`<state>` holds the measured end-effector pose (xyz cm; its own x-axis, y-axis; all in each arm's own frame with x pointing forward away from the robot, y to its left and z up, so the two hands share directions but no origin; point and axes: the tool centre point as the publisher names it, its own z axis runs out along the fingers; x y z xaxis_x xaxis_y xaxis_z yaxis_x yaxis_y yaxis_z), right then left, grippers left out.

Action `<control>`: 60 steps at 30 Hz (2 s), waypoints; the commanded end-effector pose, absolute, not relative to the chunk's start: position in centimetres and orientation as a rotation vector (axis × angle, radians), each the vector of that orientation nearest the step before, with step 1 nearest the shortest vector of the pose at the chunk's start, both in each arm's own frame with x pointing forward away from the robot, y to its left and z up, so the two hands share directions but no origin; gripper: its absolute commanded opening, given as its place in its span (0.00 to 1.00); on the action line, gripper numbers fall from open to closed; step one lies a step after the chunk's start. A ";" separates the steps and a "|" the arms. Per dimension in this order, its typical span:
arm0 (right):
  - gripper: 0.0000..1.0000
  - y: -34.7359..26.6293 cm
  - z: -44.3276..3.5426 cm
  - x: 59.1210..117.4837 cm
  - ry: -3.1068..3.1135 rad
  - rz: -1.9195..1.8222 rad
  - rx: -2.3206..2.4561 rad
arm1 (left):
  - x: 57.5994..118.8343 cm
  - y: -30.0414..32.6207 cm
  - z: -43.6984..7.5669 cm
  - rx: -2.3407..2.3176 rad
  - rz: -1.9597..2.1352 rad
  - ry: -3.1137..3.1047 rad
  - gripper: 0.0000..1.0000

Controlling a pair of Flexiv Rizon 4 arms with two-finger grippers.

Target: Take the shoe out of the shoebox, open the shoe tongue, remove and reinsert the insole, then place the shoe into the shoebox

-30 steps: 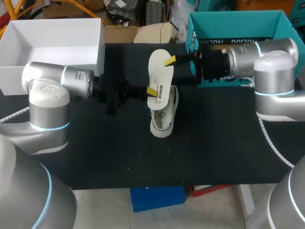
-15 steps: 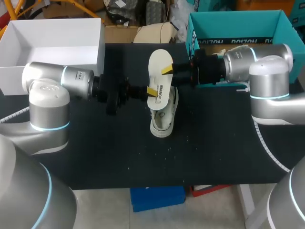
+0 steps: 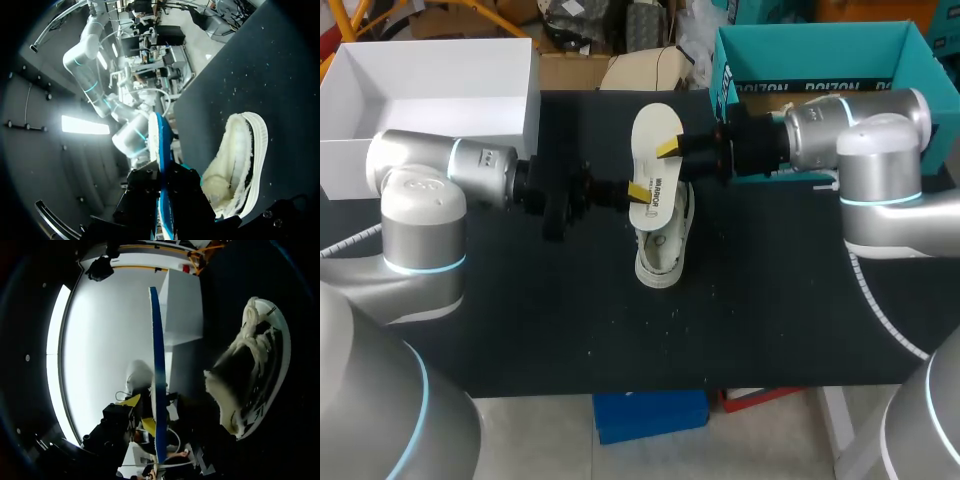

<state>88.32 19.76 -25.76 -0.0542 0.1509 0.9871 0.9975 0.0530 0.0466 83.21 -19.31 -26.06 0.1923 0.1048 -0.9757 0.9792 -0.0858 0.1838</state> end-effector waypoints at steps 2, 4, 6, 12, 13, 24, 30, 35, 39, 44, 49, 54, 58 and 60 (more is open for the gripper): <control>0.40 19.7 -25.8 88.4 -1.381 -1.163 -1.286 | 83.1 -19.4 -26.0 1.434 -1.061 1.114 0.00; 0.38 19.7 -25.7 88.5 -1.386 -1.173 -1.299 | 83.1 -19.4 -26.0 1.434 -1.061 1.114 0.00; 0.35 19.5 -25.7 88.6 -1.390 -1.182 -1.311 | 83.1 -19.4 -26.0 1.434 -1.061 1.114 0.00; 0.00 19.3 -25.6 88.8 -1.405 -1.179 -1.332 | 83.1 -19.4 -26.0 1.434 -1.061 1.114 0.00; 0.00 19.3 -25.6 88.8 -1.405 -1.179 -1.332 | 83.1 -19.4 -26.0 1.434 -1.061 1.114 0.00; 0.00 19.3 -25.6 88.8 -1.405 -1.179 -1.332 | 81.9 -15.0 -24.5 1.559 -0.819 1.238 1.00; 0.00 19.3 -25.6 88.8 -1.405 -1.179 -1.332 | 80.1 -9.1 -23.5 1.717 -0.503 1.504 1.00; 0.00 19.3 -25.6 88.8 -1.405 -1.179 -1.332 | 79.8 -9.1 -22.7 1.859 -0.271 1.623 1.00; 0.00 19.3 -25.6 88.8 -1.405 -1.179 -1.332 | 80.0 -10.9 -22.1 1.949 -0.165 1.620 1.00; 0.00 19.3 -25.6 88.8 -1.405 -1.179 -1.332 | 80.3 -13.5 -21.4 2.051 -0.072 1.572 1.00; 0.00 19.3 -25.6 88.8 -1.405 -1.179 -1.332 | 80.4 -14.7 -20.0 2.027 -0.059 1.515 1.00; 0.00 19.3 -25.6 88.8 -1.405 -1.179 -1.332 | 80.4 -14.7 -20.0 2.027 -0.059 1.515 1.00; 0.00 19.3 -25.6 88.8 -1.405 -1.179 -1.332 | 80.4 -14.7 -20.0 2.027 -0.059 1.515 1.00; 0.00 19.3 -25.6 88.8 -1.405 -1.179 -1.332 | 80.4 -14.7 -20.0 2.027 -0.059 1.515 1.00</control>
